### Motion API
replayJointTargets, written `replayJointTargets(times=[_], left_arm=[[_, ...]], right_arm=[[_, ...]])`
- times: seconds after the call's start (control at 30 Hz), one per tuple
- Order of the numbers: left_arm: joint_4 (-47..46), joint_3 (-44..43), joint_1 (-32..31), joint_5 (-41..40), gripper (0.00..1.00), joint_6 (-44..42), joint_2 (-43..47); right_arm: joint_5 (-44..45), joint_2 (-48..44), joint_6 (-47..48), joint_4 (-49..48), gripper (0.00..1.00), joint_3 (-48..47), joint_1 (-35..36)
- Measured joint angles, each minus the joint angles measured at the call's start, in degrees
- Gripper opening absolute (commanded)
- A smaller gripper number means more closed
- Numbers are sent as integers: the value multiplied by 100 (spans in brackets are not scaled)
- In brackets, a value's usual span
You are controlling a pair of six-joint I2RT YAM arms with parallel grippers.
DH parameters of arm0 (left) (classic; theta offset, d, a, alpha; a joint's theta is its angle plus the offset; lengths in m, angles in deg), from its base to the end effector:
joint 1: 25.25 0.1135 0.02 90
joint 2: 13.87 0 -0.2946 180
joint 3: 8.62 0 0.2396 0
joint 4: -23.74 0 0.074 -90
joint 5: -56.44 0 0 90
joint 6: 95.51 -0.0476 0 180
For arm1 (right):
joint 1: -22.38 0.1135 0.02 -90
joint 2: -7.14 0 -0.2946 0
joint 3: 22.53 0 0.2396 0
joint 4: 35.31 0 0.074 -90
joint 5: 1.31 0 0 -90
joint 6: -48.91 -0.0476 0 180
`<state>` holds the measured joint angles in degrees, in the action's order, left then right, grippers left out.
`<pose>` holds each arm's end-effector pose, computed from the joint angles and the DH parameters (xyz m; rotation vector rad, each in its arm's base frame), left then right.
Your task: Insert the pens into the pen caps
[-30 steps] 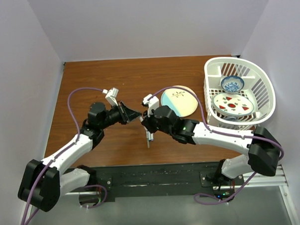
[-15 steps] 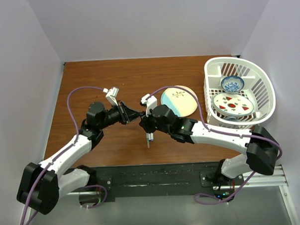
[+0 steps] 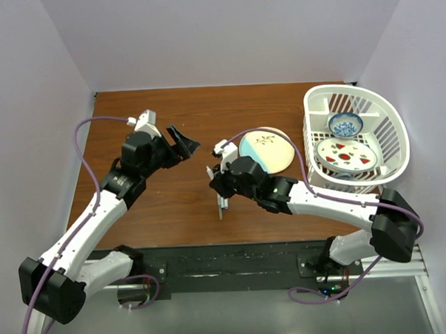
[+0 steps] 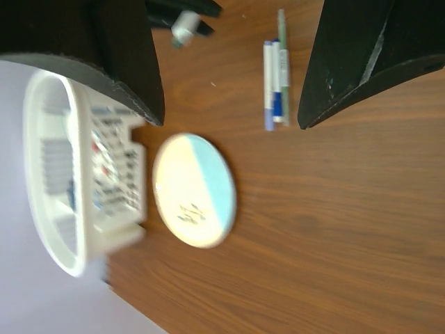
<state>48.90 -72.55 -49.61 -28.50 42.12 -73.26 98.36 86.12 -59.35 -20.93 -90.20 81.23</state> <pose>0.2009 -0.0956 0.3433 -0.3506 2.0121 -0.9034 0.1660 0.2591 0.3033 -0.6169 1.9866 0.6765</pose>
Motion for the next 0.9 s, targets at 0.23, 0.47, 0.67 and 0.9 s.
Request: replayJointTargets(times=[0.23,0.47,0.67,0.9], left_arm=[[2199,-1029,1080,-1556,54,1093,-1034],[3635,-1126,2524,-1853,52,1749,-2350],[4000,-1231,2638,-1943,48,2151,-2850],[4100,-1239,2804,-2096,44,2398,-3303]], right_arm=[[175,-490,-151,111,0,4,-4],[450,-833,-142,431,0,7,-4],[601,-986,-96,590,0,9,-4],[669,-1019,9,656,0,48,-4]])
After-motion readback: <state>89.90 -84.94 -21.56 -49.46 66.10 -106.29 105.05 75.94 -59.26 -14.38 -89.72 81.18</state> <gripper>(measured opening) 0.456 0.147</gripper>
